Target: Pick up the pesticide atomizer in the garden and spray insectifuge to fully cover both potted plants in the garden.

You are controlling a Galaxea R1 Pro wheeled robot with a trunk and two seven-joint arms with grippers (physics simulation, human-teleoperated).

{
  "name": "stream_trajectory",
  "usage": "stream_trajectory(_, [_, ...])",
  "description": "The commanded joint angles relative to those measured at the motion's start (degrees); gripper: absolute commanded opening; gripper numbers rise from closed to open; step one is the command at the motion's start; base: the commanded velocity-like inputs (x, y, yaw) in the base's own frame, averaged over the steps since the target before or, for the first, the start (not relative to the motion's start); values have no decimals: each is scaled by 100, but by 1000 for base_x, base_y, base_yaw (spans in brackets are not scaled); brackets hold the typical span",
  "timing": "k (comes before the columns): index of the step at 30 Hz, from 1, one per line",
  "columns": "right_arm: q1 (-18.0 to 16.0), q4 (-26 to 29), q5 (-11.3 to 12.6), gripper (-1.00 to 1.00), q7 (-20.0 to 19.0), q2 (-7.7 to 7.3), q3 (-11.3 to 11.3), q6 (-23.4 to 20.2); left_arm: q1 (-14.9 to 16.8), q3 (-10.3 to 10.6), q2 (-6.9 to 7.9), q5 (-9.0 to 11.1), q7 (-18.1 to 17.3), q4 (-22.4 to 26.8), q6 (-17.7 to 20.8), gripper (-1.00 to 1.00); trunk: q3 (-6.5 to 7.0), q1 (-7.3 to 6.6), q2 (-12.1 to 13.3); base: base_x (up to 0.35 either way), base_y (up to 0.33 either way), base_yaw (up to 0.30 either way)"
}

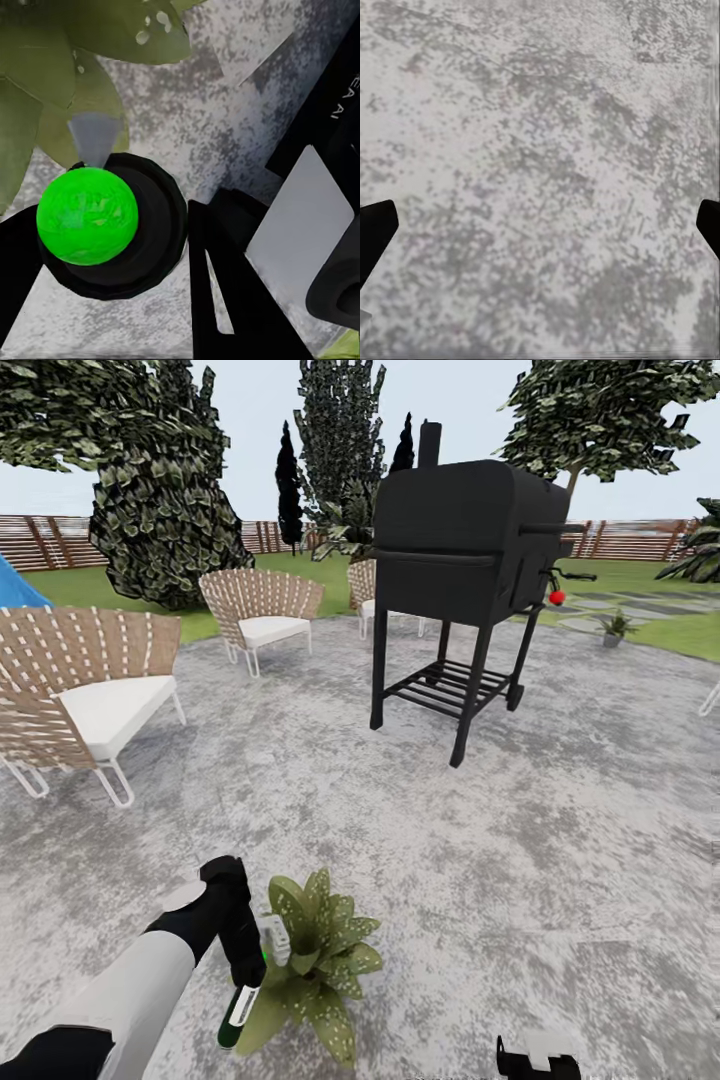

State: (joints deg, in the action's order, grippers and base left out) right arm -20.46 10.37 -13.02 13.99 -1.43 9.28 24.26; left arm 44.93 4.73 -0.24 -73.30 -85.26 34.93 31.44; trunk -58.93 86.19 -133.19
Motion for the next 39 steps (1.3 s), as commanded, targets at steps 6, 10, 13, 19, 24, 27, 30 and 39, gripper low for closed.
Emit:
stream_trajectory(6, [-2,-8,-60,100,16,2,39,17,75,43,-8,-672,-37,54,118,-100,-5,-1,-2,0,0,-256])
stream_trajectory(10, [-3,-13,-63,100,5,8,33,15,30,24,0,-1329,-49,50,135,-100,-5,-1,-2,0,0,-65])
stream_trajectory(13, [-3,-17,-68,100,-9,7,30,9,-7,-20,266,-1534,-17,42,238,-100,-5,-1,-2,0,0,-5])
stream_trajectory(19, [-2,-17,-69,100,-10,2,30,9,-10,-541,334,-1518,383,52,257,-100,-5,-1,-2,0,44,0])
stream_trajectory(24, [-2,-17,-69,100,-7,7,30,9,-17,-656,267,-1445,435,-15,265,-100,-5,-1,-2,0,153,0])
stream_trajectory(27, [-3,-17,-69,100,-2,11,30,9,-20,-653,178,-1175,448,-29,251,-100,-5,-1,-2,0,10,0])
stream_trajectory(30, [-2,-17,-61,100,-1,11,32,9,-19,-649,134,-1108,457,-30,248,-100,-5,-1,-2,0,1,-178])
stream_trajectory(39, [-2,-17,-60,100,-1,11,31,9,-19,-649,119,-1099,478,-31,248,-100,-5,-1,-2,-156,45,-285])
